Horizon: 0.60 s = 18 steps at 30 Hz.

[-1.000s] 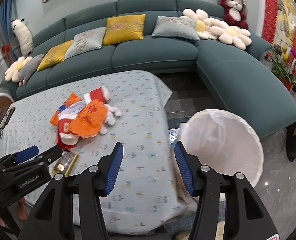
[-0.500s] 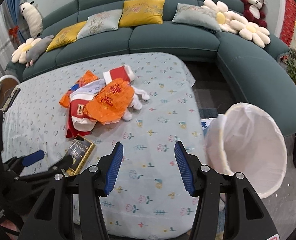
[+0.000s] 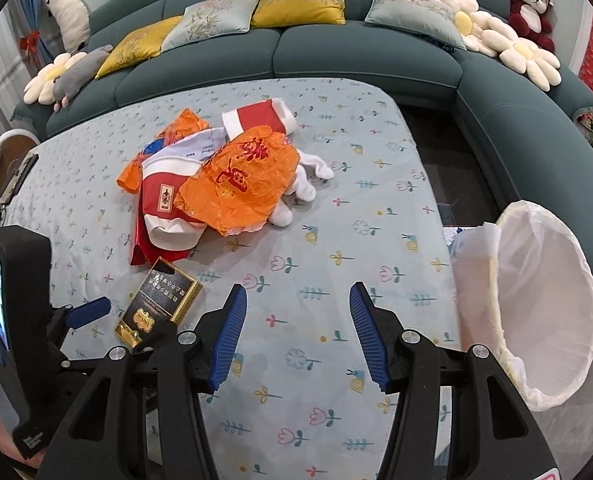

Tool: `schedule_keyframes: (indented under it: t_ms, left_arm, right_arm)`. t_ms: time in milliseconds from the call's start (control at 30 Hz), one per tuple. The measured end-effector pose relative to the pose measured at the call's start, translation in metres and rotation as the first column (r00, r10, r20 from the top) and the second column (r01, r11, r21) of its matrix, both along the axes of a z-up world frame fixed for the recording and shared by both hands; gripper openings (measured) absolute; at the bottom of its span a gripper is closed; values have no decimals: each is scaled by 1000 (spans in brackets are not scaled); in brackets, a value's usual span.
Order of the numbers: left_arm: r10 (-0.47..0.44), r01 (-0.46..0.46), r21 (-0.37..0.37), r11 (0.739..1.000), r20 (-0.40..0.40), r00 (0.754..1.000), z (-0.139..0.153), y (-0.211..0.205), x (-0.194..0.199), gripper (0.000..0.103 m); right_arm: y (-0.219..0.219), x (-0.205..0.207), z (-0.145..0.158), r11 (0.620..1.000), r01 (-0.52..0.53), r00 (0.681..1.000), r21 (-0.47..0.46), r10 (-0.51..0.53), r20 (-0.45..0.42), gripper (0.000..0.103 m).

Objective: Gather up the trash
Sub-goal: 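Return both tools to the table and reach the left gripper to the gold box, then grasp the red envelope with the right gripper while the left grasps the gold box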

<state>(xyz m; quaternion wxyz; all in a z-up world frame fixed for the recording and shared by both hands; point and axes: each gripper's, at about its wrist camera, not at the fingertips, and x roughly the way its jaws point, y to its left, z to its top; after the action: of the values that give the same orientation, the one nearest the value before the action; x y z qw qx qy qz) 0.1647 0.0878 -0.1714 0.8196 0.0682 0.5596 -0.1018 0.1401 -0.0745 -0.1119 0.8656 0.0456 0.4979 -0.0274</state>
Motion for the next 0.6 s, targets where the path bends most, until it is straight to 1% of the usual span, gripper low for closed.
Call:
schedule_keyframes:
  t_ms: [33, 100, 133, 233, 433, 533, 600]
  left_arm:
    - [3, -3, -1, 1000, -6, 1000, -2, 0, 1, 71]
    - [10, -10, -3, 1000, -26, 1000, -6, -1, 4, 64]
    - [13, -13, 0, 1000, -15, 1000, -6, -1, 3, 61]
    - [5, -5, 0, 1000, -11, 1000, -3, -4, 0, 59]
    - [38, -38, -23, 999, 2, 999, 8, 3, -19, 58]
    - [65, -65, -34, 997, -9, 998, 13, 13, -30, 58]
    - [93, -93, -40, 995, -11, 996, 15, 28, -35, 58]
  right_arm:
    - [1, 1, -1, 1000, -2, 1000, -1, 2, -3, 53]
    - [2, 3, -3, 1000, -4, 1000, -1, 4, -9, 53]
    - [2, 4, -4, 1000, -3, 1000, -2, 3, -11, 53]
    - [4, 7, -6, 1000, -4, 1000, -3, 4, -18, 53]
    - [13, 12, -4, 1000, -24, 1000, 1, 24, -13, 53]
    - [24, 15, -2, 999, -47, 999, 11, 47, -8, 53]
    - [38, 19, 0, 997, -74, 997, 19, 74, -3, 52]
